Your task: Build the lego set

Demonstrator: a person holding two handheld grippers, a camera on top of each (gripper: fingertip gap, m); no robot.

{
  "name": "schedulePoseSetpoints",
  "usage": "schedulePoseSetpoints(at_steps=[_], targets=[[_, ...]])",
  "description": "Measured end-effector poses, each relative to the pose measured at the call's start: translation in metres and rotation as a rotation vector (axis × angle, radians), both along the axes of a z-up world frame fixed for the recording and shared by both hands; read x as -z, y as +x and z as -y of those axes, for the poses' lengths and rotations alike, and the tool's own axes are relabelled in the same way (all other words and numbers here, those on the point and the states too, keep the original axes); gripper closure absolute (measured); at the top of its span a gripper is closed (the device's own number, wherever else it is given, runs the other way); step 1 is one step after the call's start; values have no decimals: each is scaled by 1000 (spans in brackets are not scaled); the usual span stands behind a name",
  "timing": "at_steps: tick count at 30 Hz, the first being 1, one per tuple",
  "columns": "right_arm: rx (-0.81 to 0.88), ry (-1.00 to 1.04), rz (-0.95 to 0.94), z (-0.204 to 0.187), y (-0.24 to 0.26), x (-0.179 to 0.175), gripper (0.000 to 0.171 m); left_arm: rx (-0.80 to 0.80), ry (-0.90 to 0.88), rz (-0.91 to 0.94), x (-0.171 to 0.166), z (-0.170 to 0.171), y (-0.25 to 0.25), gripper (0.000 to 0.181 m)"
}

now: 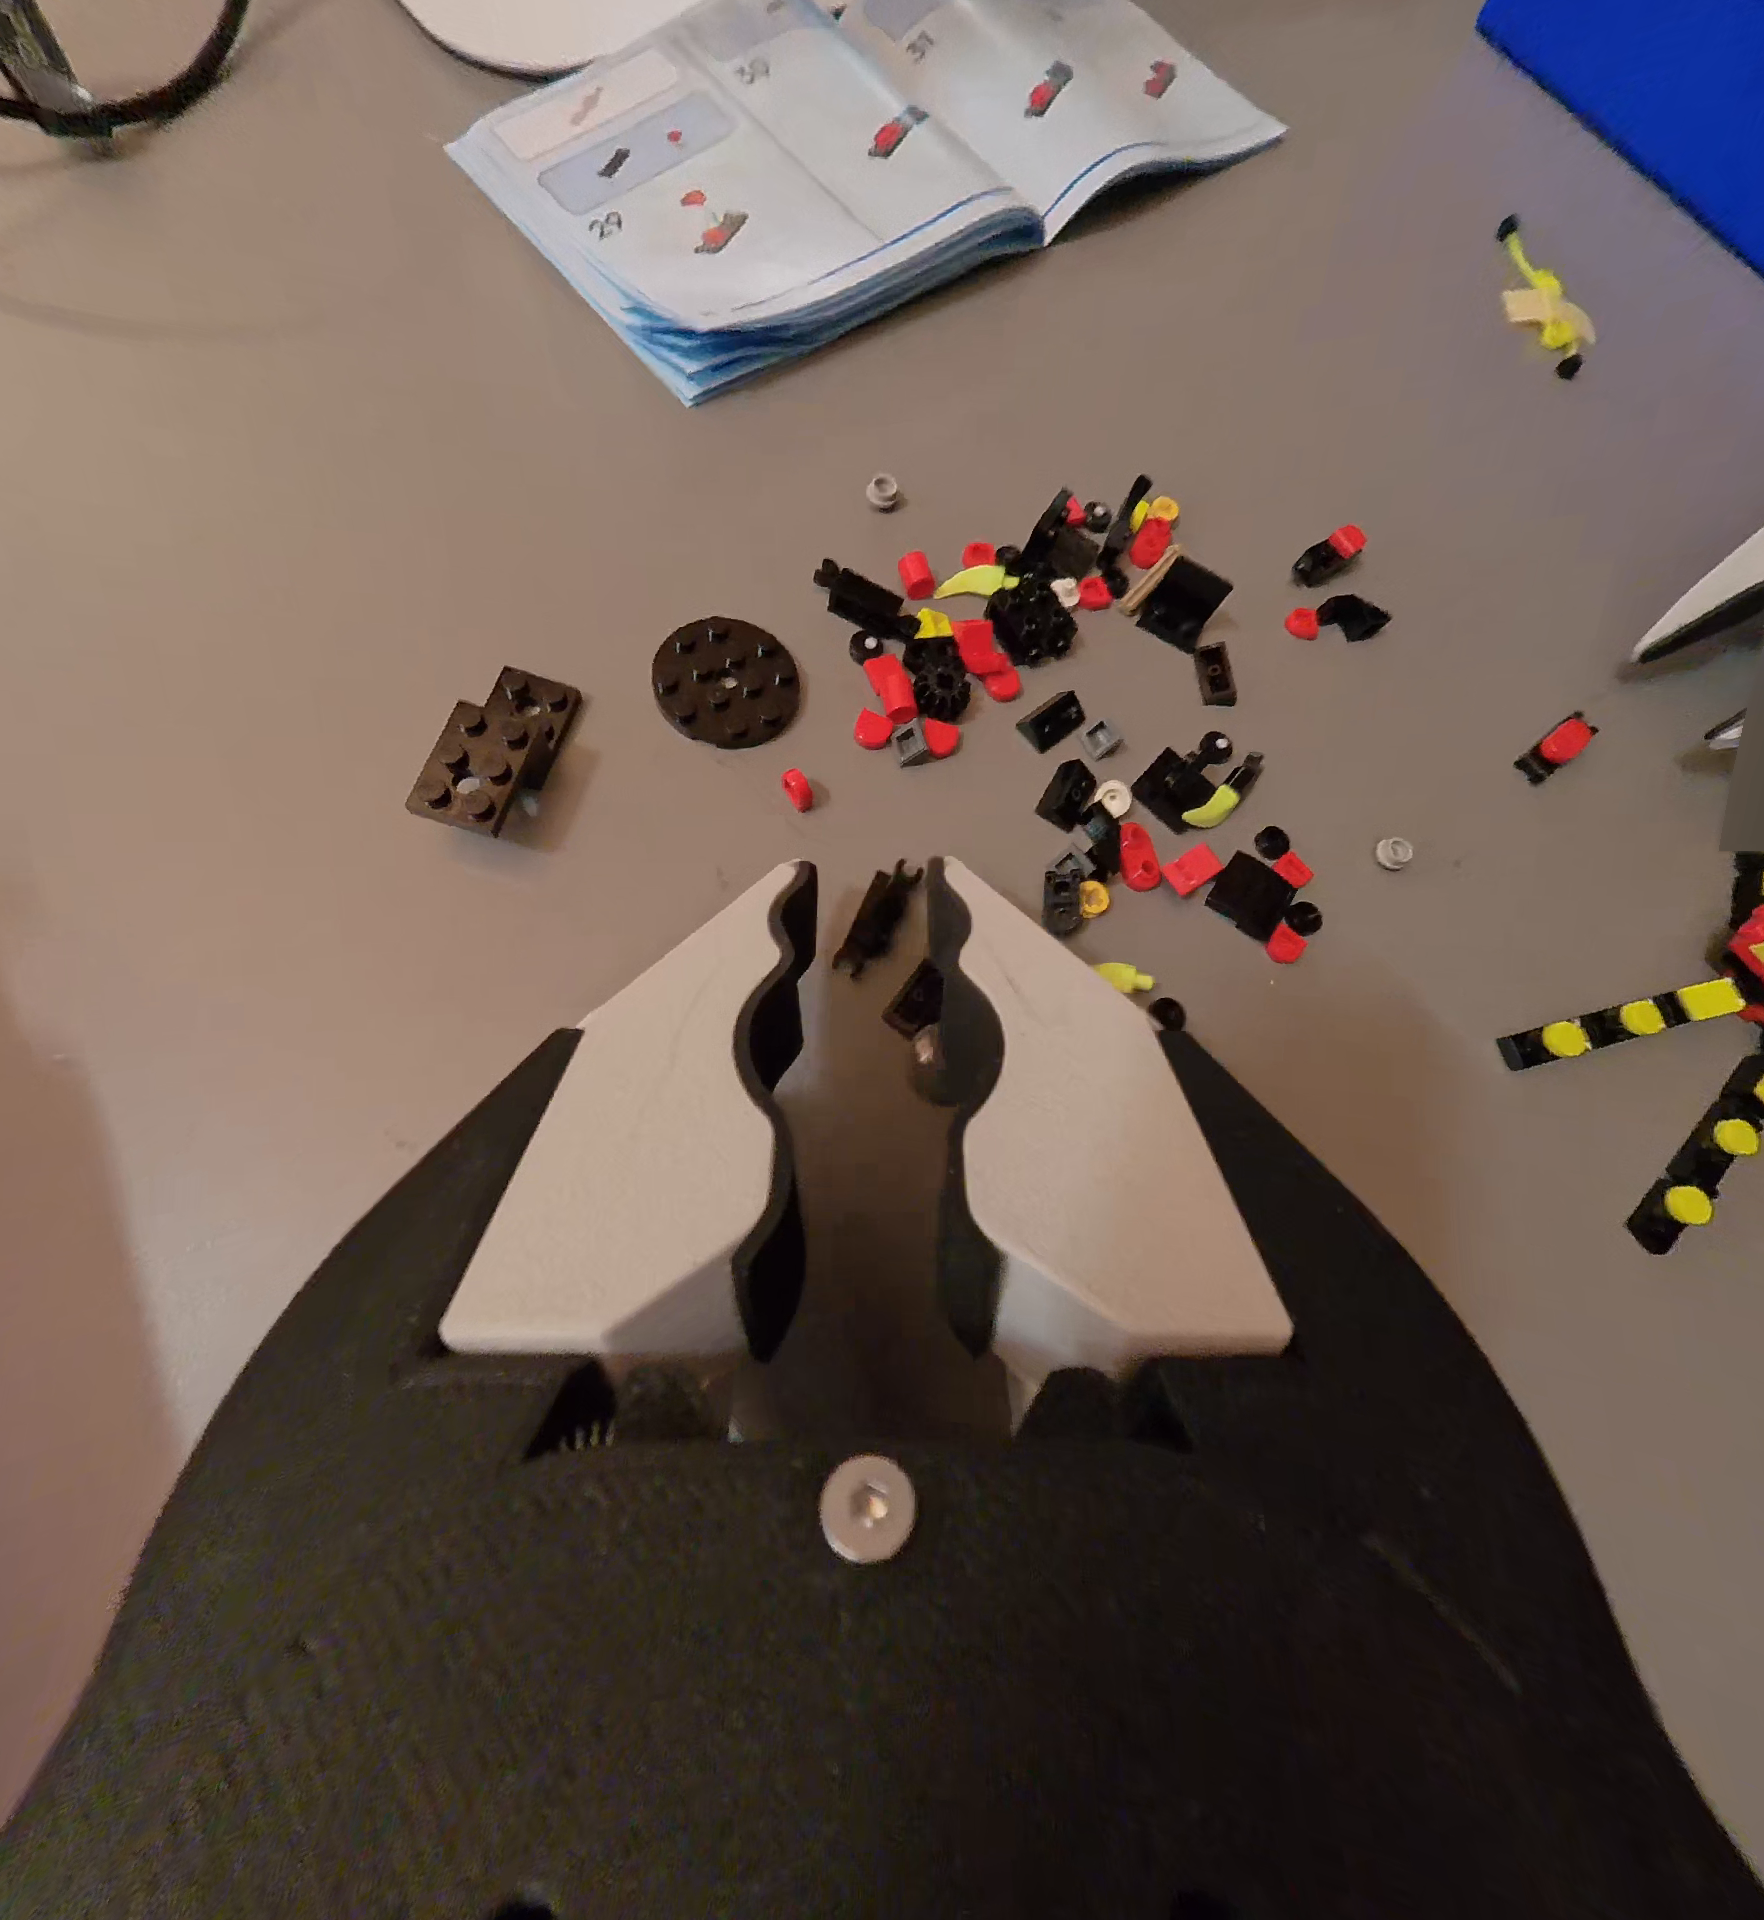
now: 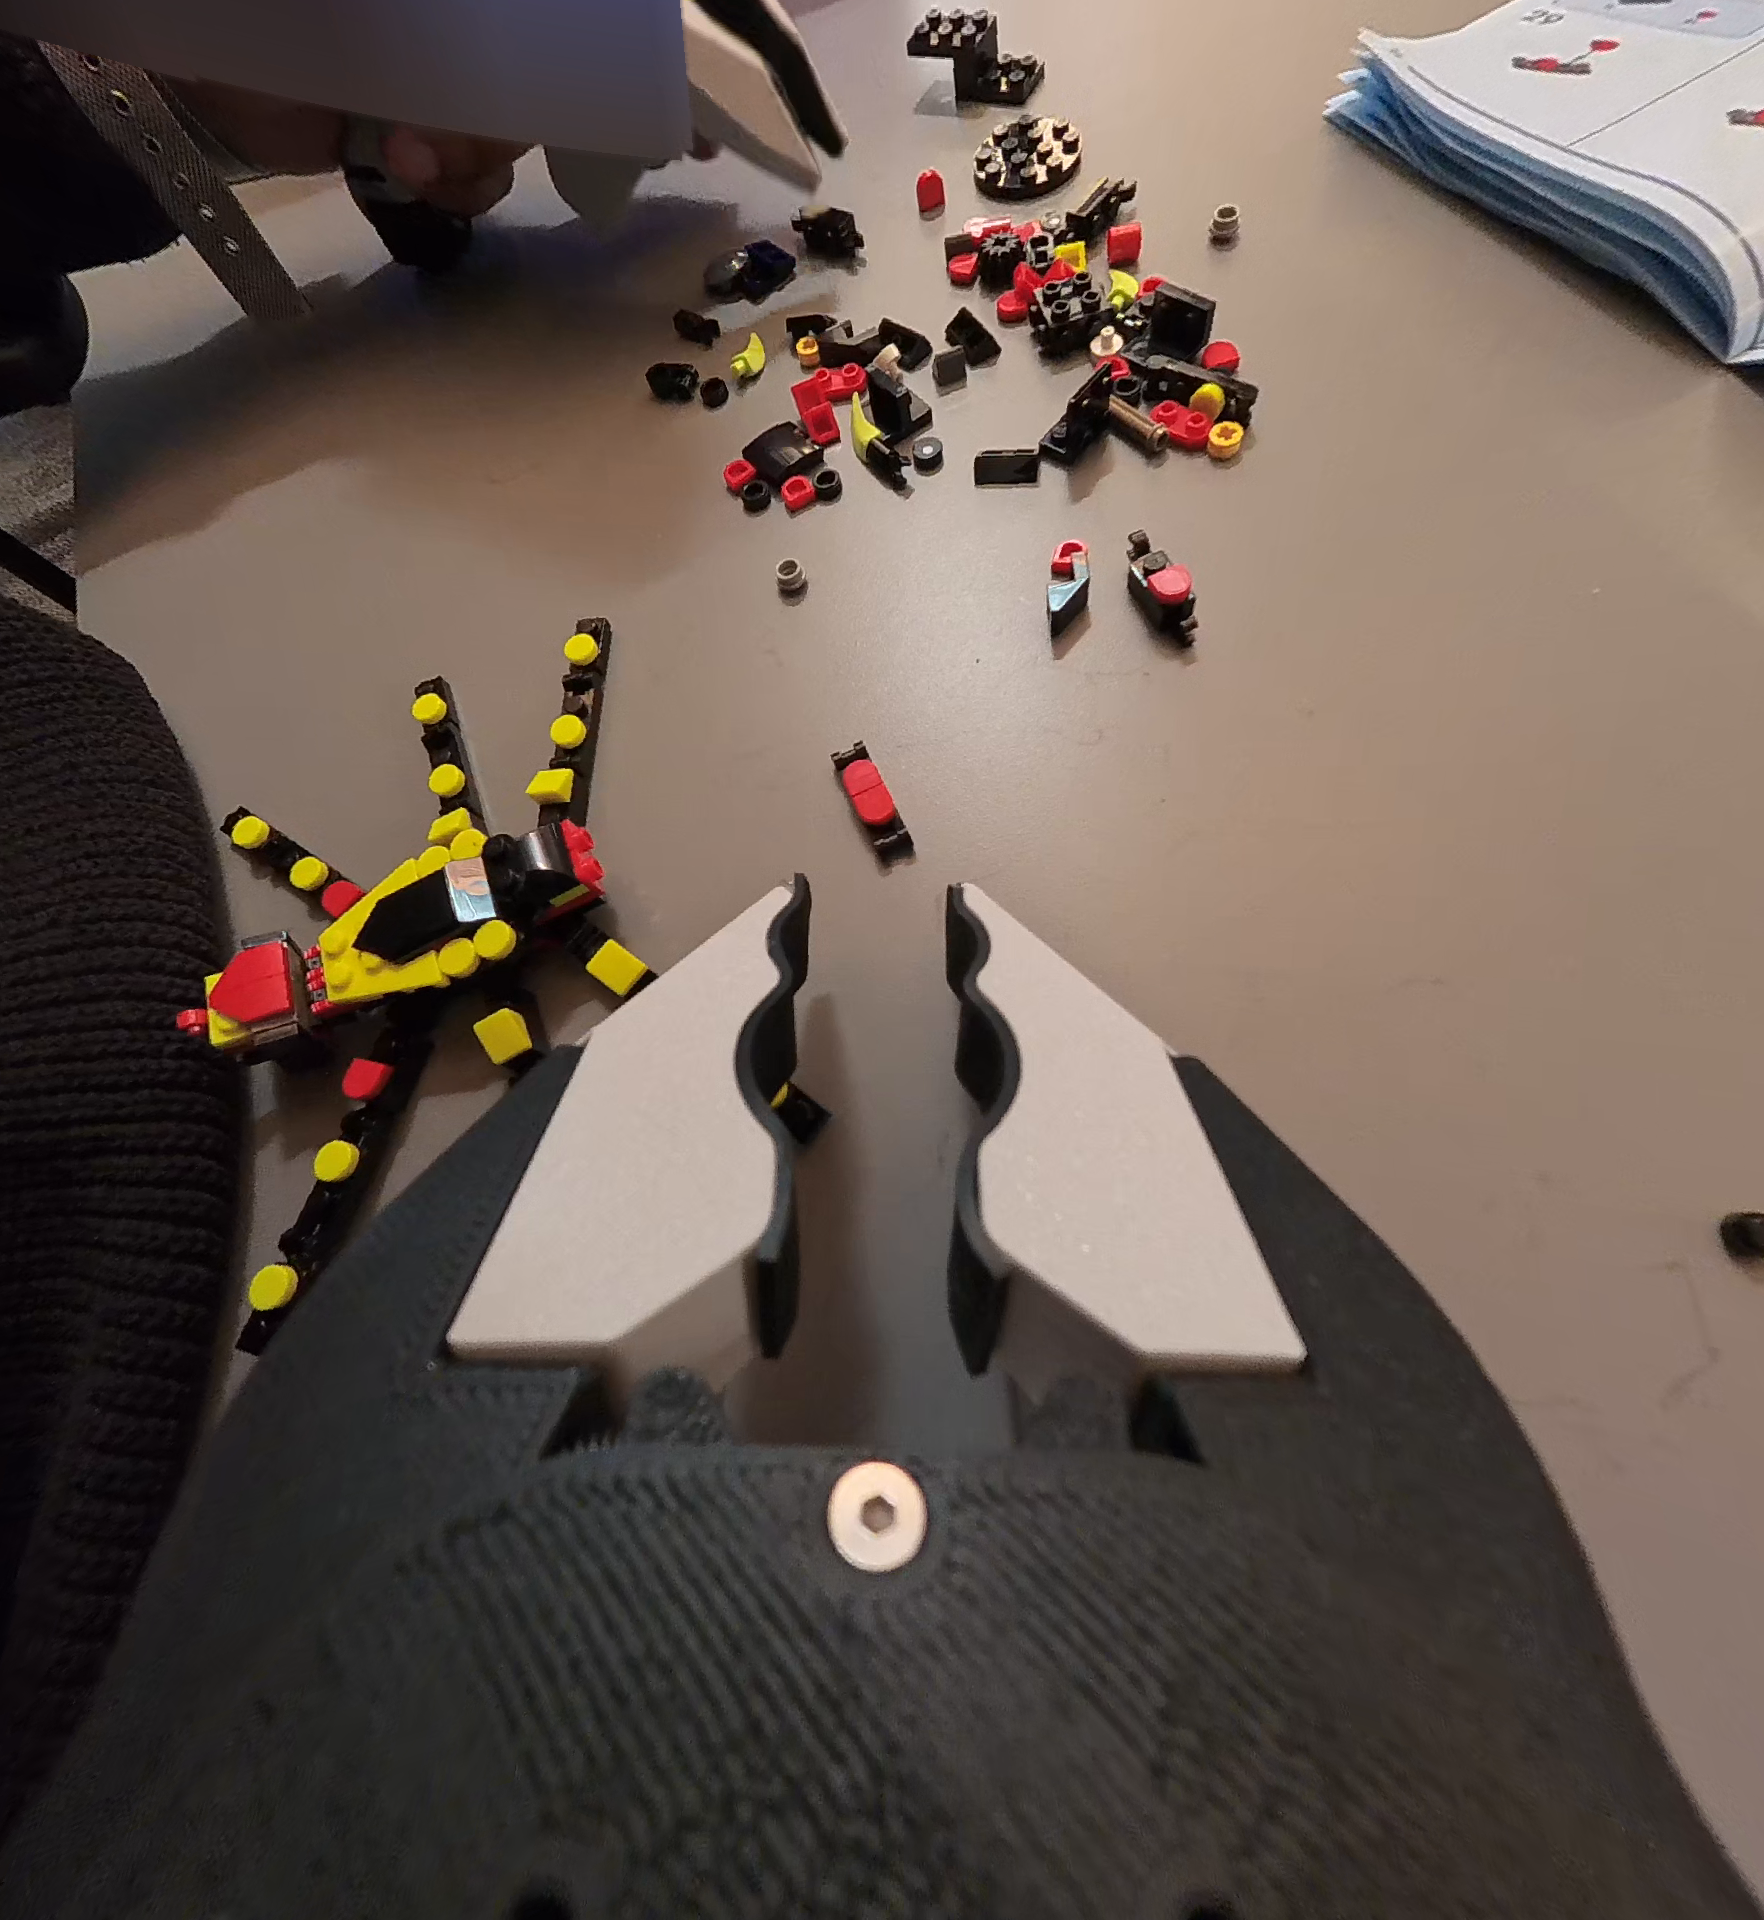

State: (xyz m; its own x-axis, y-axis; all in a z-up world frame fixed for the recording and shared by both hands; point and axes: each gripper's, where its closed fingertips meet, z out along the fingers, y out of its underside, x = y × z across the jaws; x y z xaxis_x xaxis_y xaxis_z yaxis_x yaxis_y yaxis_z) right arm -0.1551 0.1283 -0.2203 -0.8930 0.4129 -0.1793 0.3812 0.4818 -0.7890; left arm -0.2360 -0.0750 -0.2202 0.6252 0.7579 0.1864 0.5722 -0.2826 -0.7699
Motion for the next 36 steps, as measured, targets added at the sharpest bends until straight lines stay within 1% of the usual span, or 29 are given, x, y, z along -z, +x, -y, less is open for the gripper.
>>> schedulePoseSetpoints(at_steps=[3, 8, 20, 33, 36], targets=[[1, 0, 0, 0, 0, 0, 147, 18, 30, -5, -3, -4, 2, 157], [1, 1, 0, 0, 0, 0, 147, 13, -16, 4, 2, -4, 1, 147], [4, 0, 3, 0, -1, 0, 147, 20, -76, 25, 10, -5, 3, 158], [5, 0, 4, 0, -1, 0, 147, 22, -89, 49, 14, -4, 4, 160], [5, 0, 4, 0, -1, 0, 147, 17, -92, 43, 14, -4, 4, 168]])
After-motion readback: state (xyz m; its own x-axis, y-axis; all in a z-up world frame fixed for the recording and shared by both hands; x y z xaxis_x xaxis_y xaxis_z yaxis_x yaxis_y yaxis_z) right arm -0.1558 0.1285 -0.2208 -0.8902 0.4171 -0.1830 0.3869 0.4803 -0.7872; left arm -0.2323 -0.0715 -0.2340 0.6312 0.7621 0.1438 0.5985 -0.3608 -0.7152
